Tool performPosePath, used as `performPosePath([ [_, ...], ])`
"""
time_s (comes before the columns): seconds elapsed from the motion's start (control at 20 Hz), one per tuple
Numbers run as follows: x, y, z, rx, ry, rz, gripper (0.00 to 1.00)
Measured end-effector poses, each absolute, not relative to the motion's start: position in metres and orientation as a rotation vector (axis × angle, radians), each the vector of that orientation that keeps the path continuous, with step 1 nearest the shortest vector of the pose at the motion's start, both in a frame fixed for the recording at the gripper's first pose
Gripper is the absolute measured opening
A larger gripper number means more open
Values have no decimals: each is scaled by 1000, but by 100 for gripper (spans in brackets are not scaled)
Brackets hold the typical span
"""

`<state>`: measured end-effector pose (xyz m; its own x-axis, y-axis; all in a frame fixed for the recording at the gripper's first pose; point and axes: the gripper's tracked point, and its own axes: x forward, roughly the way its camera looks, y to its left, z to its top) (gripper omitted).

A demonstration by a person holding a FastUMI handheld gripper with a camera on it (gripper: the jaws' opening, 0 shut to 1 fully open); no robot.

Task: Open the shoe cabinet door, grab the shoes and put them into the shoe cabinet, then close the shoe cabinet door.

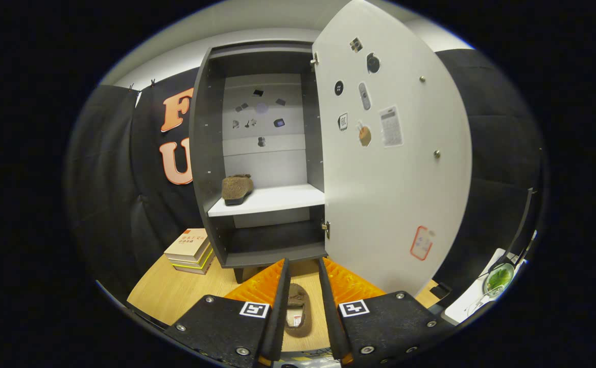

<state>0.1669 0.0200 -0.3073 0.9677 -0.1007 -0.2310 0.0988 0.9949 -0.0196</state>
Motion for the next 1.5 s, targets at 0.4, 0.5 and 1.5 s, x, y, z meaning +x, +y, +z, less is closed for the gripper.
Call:
performPosePath([
  [0.4,212,57,-436,-38,366,-7,36],
  [0.5,222,58,-466,-28,397,-7,36],
  [1.5,285,68,-617,-71,617,24,35],
])
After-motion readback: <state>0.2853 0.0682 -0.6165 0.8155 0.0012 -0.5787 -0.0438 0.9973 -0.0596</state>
